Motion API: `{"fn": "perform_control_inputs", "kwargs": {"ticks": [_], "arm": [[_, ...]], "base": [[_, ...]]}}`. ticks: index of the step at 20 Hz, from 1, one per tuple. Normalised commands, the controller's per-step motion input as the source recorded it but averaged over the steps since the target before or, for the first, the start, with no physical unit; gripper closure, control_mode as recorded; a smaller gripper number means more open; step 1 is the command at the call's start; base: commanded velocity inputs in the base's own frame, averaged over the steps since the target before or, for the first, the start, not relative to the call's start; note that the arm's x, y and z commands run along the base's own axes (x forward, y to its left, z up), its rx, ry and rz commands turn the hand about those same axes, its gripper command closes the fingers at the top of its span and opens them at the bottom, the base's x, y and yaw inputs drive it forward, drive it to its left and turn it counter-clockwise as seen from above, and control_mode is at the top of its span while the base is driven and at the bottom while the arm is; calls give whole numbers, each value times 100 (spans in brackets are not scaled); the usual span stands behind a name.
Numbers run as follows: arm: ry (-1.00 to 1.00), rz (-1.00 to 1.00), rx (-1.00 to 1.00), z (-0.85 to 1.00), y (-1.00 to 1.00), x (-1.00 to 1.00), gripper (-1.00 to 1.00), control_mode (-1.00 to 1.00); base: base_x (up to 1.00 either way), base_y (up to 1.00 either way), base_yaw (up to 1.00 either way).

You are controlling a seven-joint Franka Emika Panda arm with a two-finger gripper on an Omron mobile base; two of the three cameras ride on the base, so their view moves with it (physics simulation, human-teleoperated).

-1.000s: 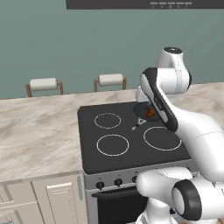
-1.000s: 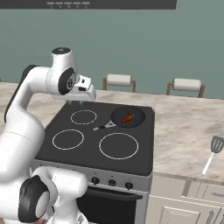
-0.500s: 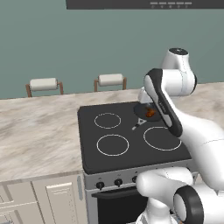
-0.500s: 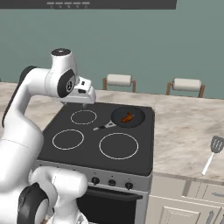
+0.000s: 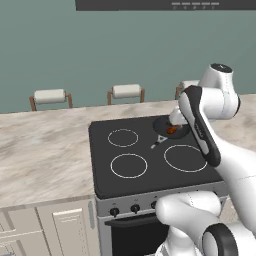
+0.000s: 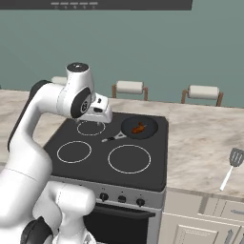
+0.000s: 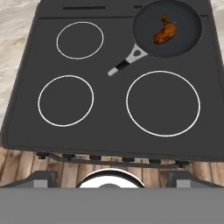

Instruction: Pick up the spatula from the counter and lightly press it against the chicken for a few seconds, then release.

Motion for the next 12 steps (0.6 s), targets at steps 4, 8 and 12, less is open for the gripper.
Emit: {"fn": "perform_control_inputs", "kwargs": {"ticks": [4, 8, 12], "arm": [[0, 0, 0, 0, -39, -15, -100, -100], [0, 0, 0, 0, -41, -11, -100, -100], [0, 0, -2, 0, -41, -13, -100, -100]], "base": [[0, 0, 0], [0, 0, 0], [0, 0, 0]]}}
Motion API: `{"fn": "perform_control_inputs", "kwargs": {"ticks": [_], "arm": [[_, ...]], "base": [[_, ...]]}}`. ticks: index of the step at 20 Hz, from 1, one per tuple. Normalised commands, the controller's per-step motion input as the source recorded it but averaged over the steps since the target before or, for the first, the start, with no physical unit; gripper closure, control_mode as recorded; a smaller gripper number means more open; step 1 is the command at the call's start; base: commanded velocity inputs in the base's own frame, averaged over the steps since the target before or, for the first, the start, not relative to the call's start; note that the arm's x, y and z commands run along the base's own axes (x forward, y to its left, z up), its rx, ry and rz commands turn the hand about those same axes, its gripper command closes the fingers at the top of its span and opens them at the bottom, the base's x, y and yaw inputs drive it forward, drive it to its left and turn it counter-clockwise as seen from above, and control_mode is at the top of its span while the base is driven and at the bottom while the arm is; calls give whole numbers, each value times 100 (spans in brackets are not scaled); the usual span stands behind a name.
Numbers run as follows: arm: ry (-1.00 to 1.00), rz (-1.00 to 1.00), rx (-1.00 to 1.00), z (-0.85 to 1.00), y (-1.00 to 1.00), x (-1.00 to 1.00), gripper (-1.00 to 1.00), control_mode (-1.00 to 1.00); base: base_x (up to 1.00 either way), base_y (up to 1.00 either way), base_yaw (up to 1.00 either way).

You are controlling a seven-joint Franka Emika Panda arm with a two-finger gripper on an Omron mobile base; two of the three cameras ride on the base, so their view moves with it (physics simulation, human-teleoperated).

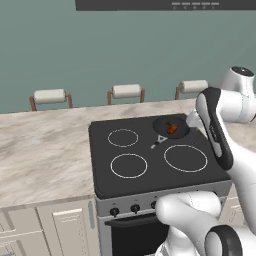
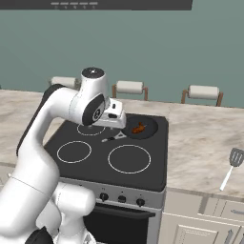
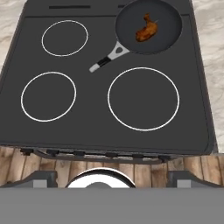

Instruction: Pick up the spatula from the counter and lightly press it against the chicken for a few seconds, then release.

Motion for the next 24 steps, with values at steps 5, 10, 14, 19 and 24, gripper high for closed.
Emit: {"fn": "perform_control_inputs", "kwargs": {"ticks": [5, 10, 14, 19, 24], "arm": [[0, 0, -3, 0, -46, -19, -100, -100], [0, 0, -3, 0, -48, -17, -100, -100], [0, -1, -4, 0, -51, -7, -100, -100], [0, -2, -1, 0, -55, 0, -100, -100], [4, -2, 0, 0, -54, 0, -100, -100]], "base": [[0, 0, 0], [0, 0, 0], [0, 0, 0], [0, 0, 0], [0, 0, 0]]}}
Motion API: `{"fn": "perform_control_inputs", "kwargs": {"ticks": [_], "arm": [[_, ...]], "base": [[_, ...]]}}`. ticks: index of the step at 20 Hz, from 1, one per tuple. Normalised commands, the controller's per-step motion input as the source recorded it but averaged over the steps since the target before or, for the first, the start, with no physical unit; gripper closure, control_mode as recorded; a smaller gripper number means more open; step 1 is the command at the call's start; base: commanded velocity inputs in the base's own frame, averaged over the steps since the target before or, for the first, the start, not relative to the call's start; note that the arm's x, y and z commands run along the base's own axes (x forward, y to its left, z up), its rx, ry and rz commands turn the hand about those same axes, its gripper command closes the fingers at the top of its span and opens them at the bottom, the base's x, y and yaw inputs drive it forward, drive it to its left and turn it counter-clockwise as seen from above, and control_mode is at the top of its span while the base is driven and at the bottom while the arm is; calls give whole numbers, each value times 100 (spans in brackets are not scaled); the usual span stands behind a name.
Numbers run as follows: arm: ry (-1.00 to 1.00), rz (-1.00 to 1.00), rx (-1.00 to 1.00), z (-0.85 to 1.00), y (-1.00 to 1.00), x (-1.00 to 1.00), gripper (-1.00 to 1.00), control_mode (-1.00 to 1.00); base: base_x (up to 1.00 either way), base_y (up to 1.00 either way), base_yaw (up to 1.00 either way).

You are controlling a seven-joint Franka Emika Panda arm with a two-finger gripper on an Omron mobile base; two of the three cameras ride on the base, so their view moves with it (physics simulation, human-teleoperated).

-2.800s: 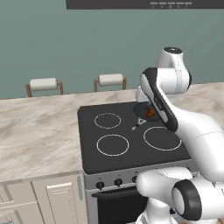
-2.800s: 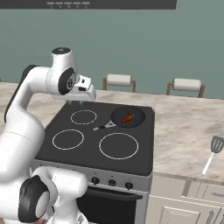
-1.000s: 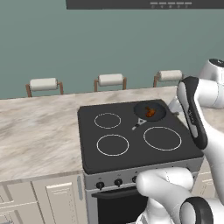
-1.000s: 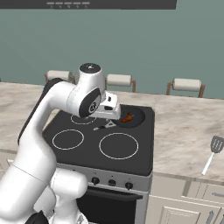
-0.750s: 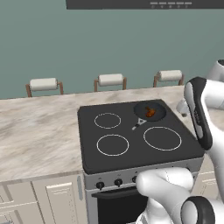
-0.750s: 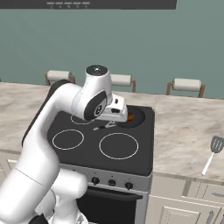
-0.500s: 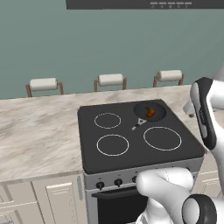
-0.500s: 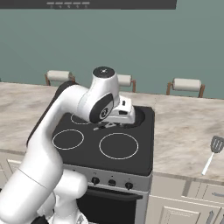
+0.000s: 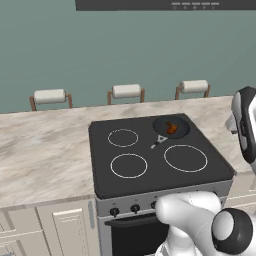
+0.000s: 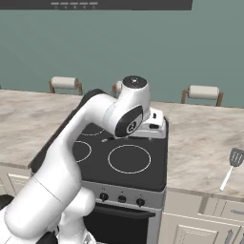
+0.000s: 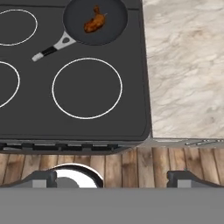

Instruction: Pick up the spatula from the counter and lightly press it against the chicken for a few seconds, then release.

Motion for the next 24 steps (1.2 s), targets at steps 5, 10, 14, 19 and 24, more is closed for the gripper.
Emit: {"fn": "perform_control_inputs", "kwargs": {"ticks": [5, 10, 14, 19, 24], "arm": [[3, -1, 0, 0, -47, 0, -100, -100], [3, -1, -2, -4, -43, 0, -100, -100], [5, -1, -2, -7, -38, 0, -100, -100], [0, 0, -2, -16, -24, 0, -100, -100], [-4, 0, 0, -16, -16, 0, -100, -100]], "base": [[0, 0, 0], [0, 0, 0], [0, 0, 0], [0, 0, 0], [0, 0, 0]]}}
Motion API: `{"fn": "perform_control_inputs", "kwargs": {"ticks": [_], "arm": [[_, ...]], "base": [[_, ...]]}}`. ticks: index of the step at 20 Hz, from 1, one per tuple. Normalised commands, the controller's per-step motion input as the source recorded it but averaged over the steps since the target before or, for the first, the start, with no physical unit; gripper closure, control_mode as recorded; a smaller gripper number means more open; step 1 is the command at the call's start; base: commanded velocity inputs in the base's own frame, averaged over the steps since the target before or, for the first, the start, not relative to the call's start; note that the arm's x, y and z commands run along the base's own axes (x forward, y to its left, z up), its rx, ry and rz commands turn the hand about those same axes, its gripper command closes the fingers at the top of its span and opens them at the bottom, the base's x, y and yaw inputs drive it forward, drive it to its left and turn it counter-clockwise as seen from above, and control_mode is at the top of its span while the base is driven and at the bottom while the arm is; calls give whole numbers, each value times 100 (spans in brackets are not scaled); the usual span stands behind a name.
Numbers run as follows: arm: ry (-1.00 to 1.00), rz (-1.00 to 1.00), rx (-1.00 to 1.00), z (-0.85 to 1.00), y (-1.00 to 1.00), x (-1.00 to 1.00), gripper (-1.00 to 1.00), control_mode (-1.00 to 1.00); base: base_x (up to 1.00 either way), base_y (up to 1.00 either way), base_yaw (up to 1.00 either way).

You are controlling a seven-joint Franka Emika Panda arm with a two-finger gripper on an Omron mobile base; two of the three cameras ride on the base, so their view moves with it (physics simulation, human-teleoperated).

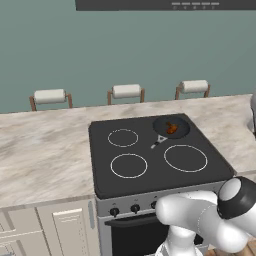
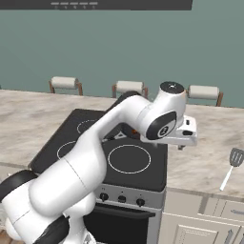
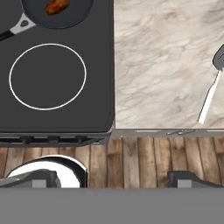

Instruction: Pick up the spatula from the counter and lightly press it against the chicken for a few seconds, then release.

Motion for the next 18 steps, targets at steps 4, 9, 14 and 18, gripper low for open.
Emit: {"fn": "perform_control_inputs", "kwargs": {"ticks": [4, 9, 14, 18], "arm": [[-1, 0, -7, -23, -21, 0, -100, -100], [0, 0, -13, -20, -31, 0, -100, -100], [1, 0, -11, -14, -38, 0, -100, -100], [0, 0, -1, -2, -44, -2, -100, -100]], "base": [[0, 0, 0], [0, 0, 0], [0, 0, 0], [0, 0, 0]]}}
